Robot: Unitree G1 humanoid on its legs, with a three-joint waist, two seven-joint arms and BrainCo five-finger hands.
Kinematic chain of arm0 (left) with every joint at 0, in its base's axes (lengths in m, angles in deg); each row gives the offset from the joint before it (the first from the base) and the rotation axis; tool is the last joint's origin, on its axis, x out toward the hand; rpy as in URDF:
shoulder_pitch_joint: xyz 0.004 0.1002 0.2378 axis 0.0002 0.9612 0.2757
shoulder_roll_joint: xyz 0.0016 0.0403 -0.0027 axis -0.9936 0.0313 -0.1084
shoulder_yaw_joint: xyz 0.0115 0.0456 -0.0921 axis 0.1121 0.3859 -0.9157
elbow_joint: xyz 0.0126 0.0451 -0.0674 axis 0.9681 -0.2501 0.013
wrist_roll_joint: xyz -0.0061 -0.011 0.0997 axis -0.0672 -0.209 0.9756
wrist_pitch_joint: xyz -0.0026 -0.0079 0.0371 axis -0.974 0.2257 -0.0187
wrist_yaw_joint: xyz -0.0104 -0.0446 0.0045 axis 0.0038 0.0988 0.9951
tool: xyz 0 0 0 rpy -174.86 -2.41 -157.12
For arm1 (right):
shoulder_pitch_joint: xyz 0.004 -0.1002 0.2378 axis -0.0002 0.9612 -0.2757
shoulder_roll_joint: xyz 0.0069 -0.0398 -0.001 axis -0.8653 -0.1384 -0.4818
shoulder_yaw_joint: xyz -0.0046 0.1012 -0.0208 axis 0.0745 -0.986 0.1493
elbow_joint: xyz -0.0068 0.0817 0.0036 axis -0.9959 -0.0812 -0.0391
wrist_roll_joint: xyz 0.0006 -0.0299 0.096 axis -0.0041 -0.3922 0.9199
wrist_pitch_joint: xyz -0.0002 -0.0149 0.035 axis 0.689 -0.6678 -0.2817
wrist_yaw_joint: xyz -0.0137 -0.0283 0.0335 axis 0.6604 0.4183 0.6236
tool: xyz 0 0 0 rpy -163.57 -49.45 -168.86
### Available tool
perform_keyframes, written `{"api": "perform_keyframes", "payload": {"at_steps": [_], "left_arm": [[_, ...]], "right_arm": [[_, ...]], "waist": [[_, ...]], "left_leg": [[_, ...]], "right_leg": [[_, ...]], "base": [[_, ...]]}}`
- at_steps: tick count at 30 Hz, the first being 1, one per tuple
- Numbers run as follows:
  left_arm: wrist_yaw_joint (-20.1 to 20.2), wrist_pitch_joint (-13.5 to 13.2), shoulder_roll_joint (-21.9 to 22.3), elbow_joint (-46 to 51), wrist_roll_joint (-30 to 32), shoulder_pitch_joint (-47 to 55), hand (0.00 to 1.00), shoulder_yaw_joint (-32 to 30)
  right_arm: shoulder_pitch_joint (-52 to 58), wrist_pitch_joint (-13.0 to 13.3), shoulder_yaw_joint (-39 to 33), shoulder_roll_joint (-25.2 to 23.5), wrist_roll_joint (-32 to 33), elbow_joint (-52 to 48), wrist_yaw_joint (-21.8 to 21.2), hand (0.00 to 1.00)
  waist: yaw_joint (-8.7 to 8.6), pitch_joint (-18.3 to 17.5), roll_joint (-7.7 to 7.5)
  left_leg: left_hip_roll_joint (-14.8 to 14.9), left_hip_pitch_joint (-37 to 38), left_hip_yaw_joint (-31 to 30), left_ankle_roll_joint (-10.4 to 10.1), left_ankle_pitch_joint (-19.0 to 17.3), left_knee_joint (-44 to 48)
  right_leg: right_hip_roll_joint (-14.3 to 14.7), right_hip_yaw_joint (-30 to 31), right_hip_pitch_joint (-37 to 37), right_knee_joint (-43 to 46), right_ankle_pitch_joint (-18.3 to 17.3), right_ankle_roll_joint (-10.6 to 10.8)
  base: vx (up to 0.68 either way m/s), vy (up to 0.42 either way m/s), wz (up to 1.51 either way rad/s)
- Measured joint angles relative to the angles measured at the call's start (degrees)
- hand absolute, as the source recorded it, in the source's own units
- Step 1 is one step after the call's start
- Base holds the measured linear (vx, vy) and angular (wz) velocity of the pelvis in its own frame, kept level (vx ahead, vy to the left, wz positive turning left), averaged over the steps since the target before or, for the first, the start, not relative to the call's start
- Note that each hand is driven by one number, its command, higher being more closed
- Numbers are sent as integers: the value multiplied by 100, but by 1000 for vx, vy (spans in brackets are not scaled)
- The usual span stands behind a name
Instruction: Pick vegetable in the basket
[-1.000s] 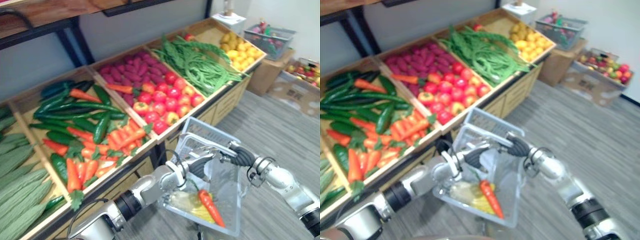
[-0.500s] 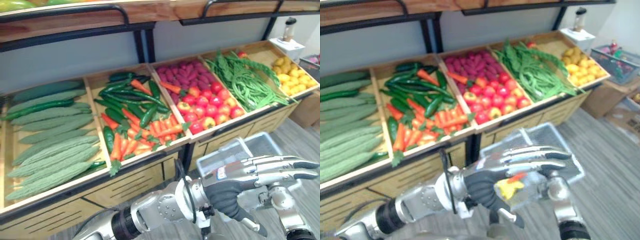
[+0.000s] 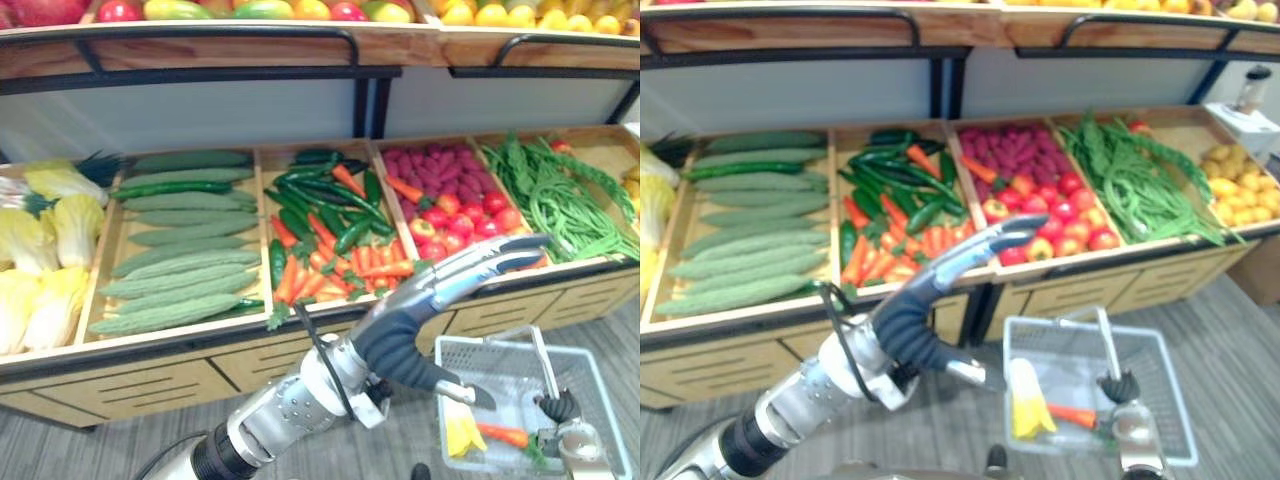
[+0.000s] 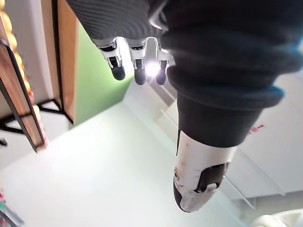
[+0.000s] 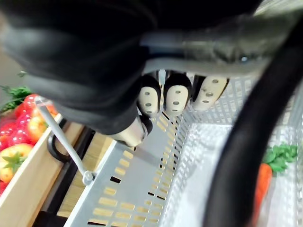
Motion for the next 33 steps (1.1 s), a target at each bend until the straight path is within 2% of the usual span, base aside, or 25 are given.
{"api": "perform_keyframes", "payload": {"at_steps": [4,8,13,15,19,22,25,28,33], "left_arm": [[-206,11,-214,289,59,338,0,-729],[-349,30,-249,340,115,755,0,-1538],[-536,63,-178,335,148,1452,0,-2587],[-586,104,17,89,298,1927,0,-3174],[-843,270,556,-1147,680,2490,0,-3901],[-1258,541,1110,-2951,1270,2759,0,-4609],[-1719,792,1445,-4444,1456,2851,0,-5279],[-2142,945,1569,-5634,1635,3010,0,-5834],[-2313,1163,1733,-7195,1624,3044,0,-6412]], "right_arm": [[13,-1,-211,-75,95,529,0,100],[-19,27,-380,-213,197,936,10,100],[17,38,-582,-310,376,1405,35,100],[107,57,-745,-436,505,1561,134,100],[233,92,-1046,-599,693,1619,305,100],[331,184,-1109,-693,721,1608,467,100],[502,255,-1299,-902,735,1592,599,100],[615,348,-1388,-1133,803,1566,730,100],[626,461,-1433,-1330,946,1532,803,100]], "waist": [[26,-8,-64],[29,-47,-168],[3,-98,-263],[1,-144,-310],[35,-161,-300],[38,-199,-284],[23,-221,-308],[40,-253,-335],[43,-301,-274]], "left_leg": [[-209,-45,-308,55,231,-324],[-373,-46,-524,80,506,-695],[-512,23,-792,82,812,-1194],[-568,41,-949,74,1011,-1508],[-639,150,-1123,44,1234,-1920],[-716,223,-1374,50,1335,-2187],[-735,233,-1559,41,1376,-2232],[-740,341,-1619,57,1370,-2234],[-774,426,-1697,32,1305,-2271]], "right_leg": [[-95,-275,55,-3,-76,6],[-146,-475,61,-35,-82,4],[-165,-701,130,-95,-141,-49],[-169,-865,123,-95,-185,-27],[-166,-1014,128,-91,-214,-54],[-170,-1090,127,-88,-288,-78],[-169,-1241,227,-95,-326,-52],[-168,-1314,360,-96,-369,-62],[-199,-1412,504,-113,-439,-22]], "base": [[31,1,41],[23,-14,33],[11,-6,32],[-1,-17,39],[-6,2,19],[-3,18,9],[37,5,21],[52,-2,14],[13,4,10]]}}
